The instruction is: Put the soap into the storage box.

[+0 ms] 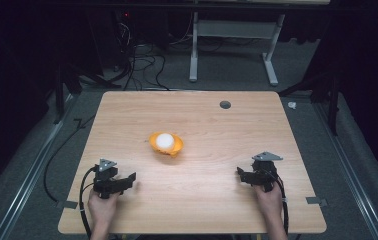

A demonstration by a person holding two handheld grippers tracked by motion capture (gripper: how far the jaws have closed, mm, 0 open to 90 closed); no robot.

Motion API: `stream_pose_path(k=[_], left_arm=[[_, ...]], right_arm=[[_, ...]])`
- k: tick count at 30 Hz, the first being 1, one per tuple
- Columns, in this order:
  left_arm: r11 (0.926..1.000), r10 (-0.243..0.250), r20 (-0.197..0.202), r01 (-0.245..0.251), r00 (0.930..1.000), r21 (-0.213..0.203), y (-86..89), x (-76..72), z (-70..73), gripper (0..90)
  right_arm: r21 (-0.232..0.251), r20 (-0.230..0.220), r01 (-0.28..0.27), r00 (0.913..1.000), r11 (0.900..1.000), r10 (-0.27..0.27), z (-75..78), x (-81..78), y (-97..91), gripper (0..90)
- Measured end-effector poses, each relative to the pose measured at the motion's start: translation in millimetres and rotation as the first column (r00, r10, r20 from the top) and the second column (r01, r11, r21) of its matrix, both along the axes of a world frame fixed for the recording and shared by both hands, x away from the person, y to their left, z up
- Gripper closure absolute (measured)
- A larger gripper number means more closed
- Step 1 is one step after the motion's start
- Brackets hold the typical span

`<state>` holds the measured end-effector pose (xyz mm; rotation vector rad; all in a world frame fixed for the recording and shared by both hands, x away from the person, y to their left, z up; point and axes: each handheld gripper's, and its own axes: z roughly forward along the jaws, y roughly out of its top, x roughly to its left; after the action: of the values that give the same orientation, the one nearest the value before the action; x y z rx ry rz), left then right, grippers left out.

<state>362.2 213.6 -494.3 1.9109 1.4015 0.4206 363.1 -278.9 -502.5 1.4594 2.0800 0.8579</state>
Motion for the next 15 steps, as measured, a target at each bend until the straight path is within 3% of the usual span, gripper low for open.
stream_pose_path(k=[15], left_arm=[[0.9992,0.008,0.023,-0.009,0.9997,0.039,-5.5,3.2,-8.6,23.6]], right_arm=[[0.0,0.0,0.0,1.0,1.0,0.0,0.0,0.0,0.0,21.2]])
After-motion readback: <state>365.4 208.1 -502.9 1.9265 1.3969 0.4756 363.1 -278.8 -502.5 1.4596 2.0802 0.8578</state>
